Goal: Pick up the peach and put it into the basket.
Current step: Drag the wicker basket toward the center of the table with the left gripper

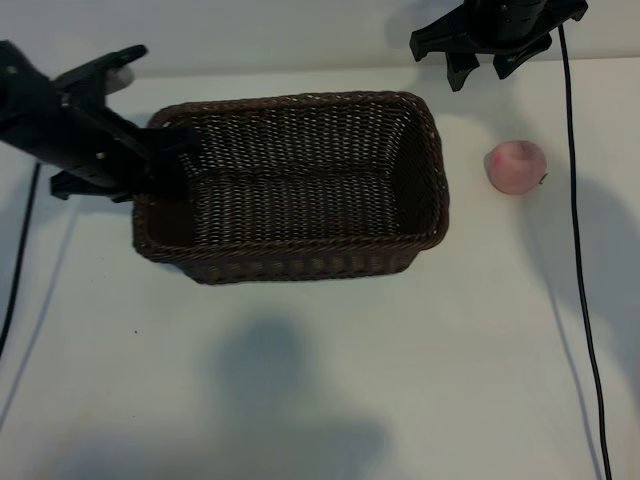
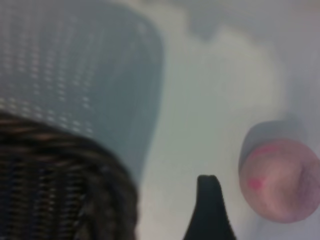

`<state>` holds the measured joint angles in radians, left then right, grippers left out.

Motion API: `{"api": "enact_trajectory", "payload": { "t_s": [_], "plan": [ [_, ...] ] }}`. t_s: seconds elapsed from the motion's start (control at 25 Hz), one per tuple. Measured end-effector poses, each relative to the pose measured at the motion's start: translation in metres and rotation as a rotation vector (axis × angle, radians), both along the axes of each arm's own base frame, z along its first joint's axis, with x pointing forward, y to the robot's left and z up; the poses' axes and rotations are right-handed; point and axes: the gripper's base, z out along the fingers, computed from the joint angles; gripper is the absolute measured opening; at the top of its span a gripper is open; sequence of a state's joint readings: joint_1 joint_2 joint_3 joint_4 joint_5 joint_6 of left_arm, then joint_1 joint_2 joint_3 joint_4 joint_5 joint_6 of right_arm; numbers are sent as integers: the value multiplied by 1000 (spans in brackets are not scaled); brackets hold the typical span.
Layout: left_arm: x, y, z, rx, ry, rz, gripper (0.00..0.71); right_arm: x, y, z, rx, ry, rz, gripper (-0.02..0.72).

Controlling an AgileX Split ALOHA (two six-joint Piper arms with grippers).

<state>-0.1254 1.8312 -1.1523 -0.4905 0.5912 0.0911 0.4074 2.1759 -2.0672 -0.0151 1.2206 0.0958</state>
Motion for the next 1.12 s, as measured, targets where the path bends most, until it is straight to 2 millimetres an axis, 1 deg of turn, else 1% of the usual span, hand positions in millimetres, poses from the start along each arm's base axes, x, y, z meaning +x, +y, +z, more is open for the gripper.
{"api": "enact_trajectory", "payload": {
  "t_s": [0.16,0.32,0.64,0.72,0.76,0.84,1.04,1.12],
  "plan": [
    [16,-9,-15,5,17,-24,100,0,0,0,-1,0,2,506],
    [24,-12,-31,11,43,-31,100,0,0,0,-1,0,3,506],
    [26,-13,-34,23,33,-69,101,0,0,0,-1,-1,5,506],
    [26,-13,-34,24,32,-69,115,0,0,0,-1,-1,5,506],
    [26,-13,-34,22,32,-69,133,0,0,0,-1,-1,5,506],
    [27,-13,-34,17,33,-67,199,0,0,0,-1,-1,5,506],
    [28,-15,-26,7,34,-77,445,0,0,0,-1,-1,5,506],
    [28,-15,-17,3,14,-80,515,0,0,0,-1,-1,5,506]
  ]
}}
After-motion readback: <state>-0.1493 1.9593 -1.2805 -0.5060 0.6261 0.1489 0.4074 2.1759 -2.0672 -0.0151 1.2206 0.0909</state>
